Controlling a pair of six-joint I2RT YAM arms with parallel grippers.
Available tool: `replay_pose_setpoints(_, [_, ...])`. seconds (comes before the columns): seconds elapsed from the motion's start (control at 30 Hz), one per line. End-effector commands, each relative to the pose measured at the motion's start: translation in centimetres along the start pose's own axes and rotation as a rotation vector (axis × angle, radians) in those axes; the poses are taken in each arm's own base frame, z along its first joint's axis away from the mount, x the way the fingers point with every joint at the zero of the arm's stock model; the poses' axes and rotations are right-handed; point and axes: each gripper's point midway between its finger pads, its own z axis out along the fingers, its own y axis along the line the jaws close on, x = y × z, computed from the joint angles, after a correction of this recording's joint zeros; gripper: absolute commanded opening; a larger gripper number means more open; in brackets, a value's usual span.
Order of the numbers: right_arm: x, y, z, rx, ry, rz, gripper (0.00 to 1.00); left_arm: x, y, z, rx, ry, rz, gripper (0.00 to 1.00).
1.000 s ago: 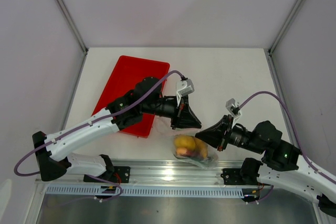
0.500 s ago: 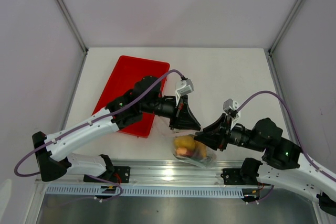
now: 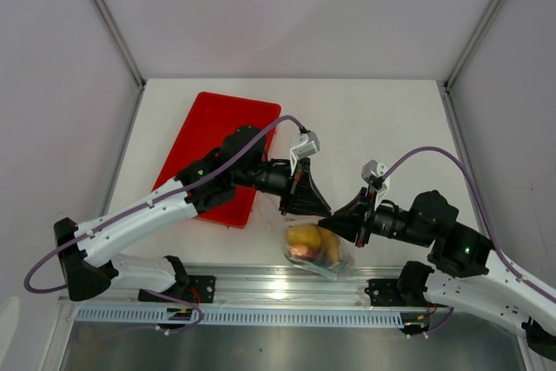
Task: Place the food in the zip-top bag and seal the zipper
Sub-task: Zip the zipper food storage bag at the center of the board.
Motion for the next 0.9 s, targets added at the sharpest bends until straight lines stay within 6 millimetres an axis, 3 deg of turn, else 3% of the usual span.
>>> replay_pose_setpoints(0.0, [-3.5, 1.6, 0.0, -0.056, -0.13, -0.001, 0.0, 0.3, 0.5, 0.1, -0.008, 0.004, 0.013, 0.02])
replay_pose_setpoints(0.03, [-3.5, 1.5, 0.0, -0.057, -0.135, 0.001, 0.0, 0.5, 0.6, 0.1, -0.014, 0.007, 0.01, 0.15])
replay_pose_setpoints(0.1, [-3.2, 1.4, -0.1, -0.059, -0.137, 0.011, 0.0, 0.5, 0.9, 0.0, -0.033, 0.006, 0.015, 0.3])
replay_pose_setpoints(0.13, [-3.1, 1.4, -0.1, -0.059, -0.136, 0.013, 0.0, 0.6, 1.1, 0.0, -0.038, 0.006, 0.017, 0.45])
replay_pose_setpoints(0.23, [-2.8, 1.3, -0.1, -0.062, -0.131, 0.021, 0.0, 0.6, 1.2, 0.0, -0.041, 0.007, 0.024, 0.53])
replay_pose_setpoints(0.3, [-2.8, 1.3, -0.1, -0.069, -0.134, 0.024, 0.0, 0.6, 1.3, 0.1, -0.045, 0.008, 0.025, 0.52])
replay_pose_setpoints(0.4, [-2.8, 1.3, -0.1, -0.068, -0.129, 0.025, 0.0, 0.6, 1.5, 0.0, -0.056, 0.005, 0.026, 0.33])
replay_pose_setpoints(0.5, [-2.5, 1.2, 0.0, -0.069, -0.117, 0.027, 0.0, 0.5, 1.4, -0.1, -0.057, 0.0, 0.029, 0.29])
replay_pose_setpoints(0.67, [-1.8, 0.7, 0.2, -0.056, -0.092, 0.038, 0.0, 0.0, 1.1, -0.4, -0.051, -0.016, 0.036, 0.3])
replay_pose_setpoints(0.77, [-1.5, 0.7, 0.2, -0.059, -0.085, 0.04, 0.0, -0.3, 1.0, -0.6, -0.044, -0.023, 0.037, 0.38])
replay_pose_setpoints(0.8, [-1.4, 0.6, 0.2, -0.055, -0.08, 0.041, 0.0, -0.3, 0.8, -0.6, -0.035, -0.027, 0.039, 0.46])
replay_pose_setpoints(0.87, [-1.3, 0.4, 0.2, -0.053, -0.075, 0.044, 0.0, -0.6, 0.5, -0.8, -0.022, -0.035, 0.04, 0.49])
